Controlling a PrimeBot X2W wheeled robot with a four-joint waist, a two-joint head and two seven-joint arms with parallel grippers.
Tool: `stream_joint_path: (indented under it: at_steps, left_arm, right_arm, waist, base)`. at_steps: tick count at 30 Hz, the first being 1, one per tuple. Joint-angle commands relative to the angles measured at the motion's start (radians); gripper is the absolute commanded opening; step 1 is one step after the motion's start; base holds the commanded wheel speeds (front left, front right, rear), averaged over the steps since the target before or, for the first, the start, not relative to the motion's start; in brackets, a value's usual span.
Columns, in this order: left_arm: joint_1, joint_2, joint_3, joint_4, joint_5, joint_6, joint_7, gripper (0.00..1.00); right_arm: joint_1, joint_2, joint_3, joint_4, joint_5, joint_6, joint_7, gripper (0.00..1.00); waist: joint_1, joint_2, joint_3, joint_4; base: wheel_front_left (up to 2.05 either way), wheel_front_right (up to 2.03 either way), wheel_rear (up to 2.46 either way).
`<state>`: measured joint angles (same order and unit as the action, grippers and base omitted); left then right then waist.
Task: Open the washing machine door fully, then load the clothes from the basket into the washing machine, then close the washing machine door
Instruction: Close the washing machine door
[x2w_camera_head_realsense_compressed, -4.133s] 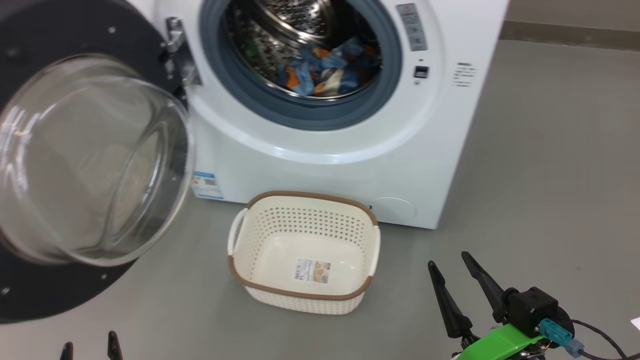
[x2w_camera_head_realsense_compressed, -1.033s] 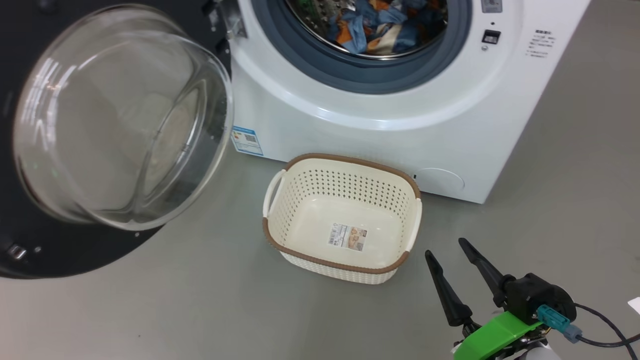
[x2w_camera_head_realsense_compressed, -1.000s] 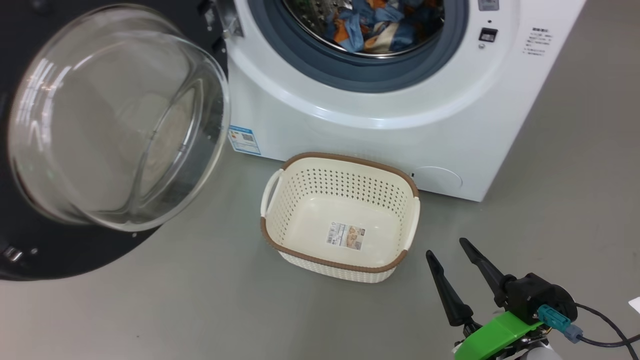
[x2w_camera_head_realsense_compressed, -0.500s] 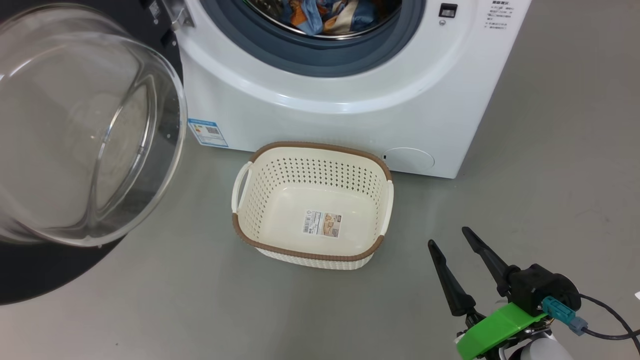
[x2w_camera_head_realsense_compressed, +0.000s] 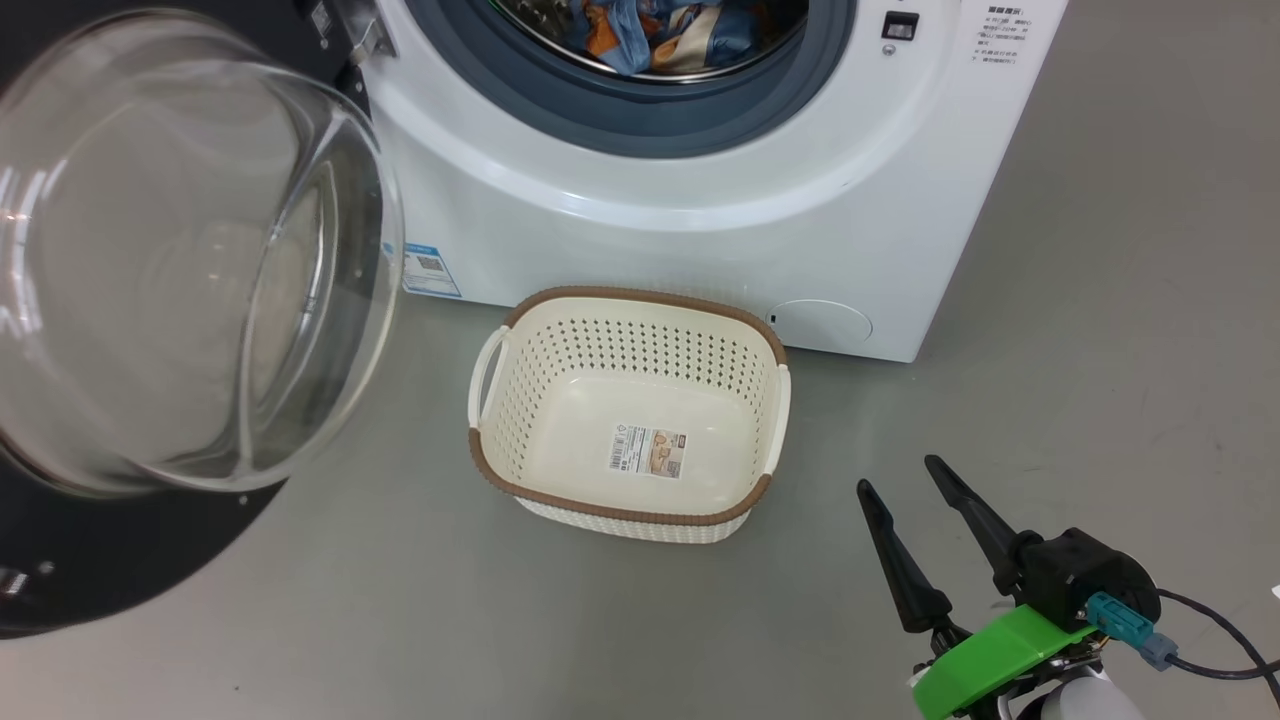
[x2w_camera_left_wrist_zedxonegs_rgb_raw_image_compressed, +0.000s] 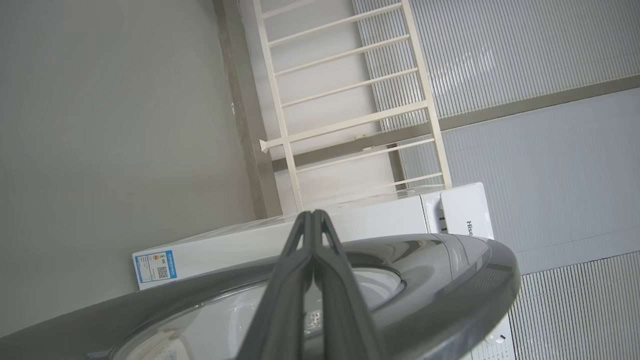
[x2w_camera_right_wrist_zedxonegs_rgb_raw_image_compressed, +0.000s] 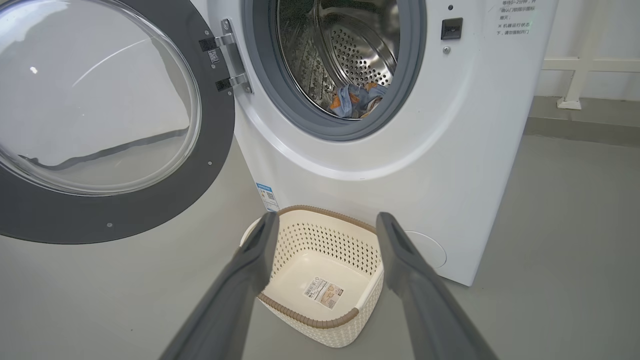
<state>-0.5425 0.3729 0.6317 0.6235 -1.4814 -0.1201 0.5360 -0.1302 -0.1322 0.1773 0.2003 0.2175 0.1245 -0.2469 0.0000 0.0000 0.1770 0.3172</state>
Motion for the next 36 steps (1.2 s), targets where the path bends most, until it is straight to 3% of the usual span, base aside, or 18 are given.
stream_joint_path:
  at_steps: [1, 9, 16, 28, 36]
  left_arm:
    - [0.013, 0.016, -0.017, -0.034, -0.01, -0.006, 0.046, 0.0]
    - [0.09, -0.017, -0.057, -0.158, -0.075, 0.039, 0.235, 0.0]
    - [0.167, -0.056, -0.091, -0.291, -0.14, 0.12, 0.385, 0.0]
    - [0.276, -0.148, -0.119, -0.498, -0.202, 0.176, 0.475, 0.0]
    - [0.322, -0.191, -0.143, -0.58, -0.209, 0.185, 0.497, 0.0]
  right_arm:
    - [-0.019, 0.006, 0.024, -0.019, 0.007, 0.006, -0.002, 1.0]
    - [-0.018, 0.014, 0.034, -0.007, 0.014, 0.006, -0.004, 1.0]
    - [-0.011, 0.02, 0.043, 0.001, 0.02, 0.006, -0.007, 1.0]
    - [-0.016, 0.033, 0.048, 0.003, 0.026, 0.006, -0.012, 1.0]
    - [-0.024, 0.041, 0.042, 0.002, 0.028, 0.006, -0.014, 1.0]
  waist:
    - [0.0, 0.0, -0.003, 0.001]
    - [0.0, 0.0, -0.021, 0.0]
    - [0.0, 0.0, -0.037, -0.012]
    - [0.0, 0.0, -0.036, -0.084]
    - [0.0, 0.0, -0.029, -0.148]
  base:
    - [0.0, 0.0, 0.0]
    - [0.0, 0.0, 0.0]
    - [0.0, 0.0, 0.0]
    - [0.0, 0.0, 0.0]
    - [0.0, 0.0, 0.0]
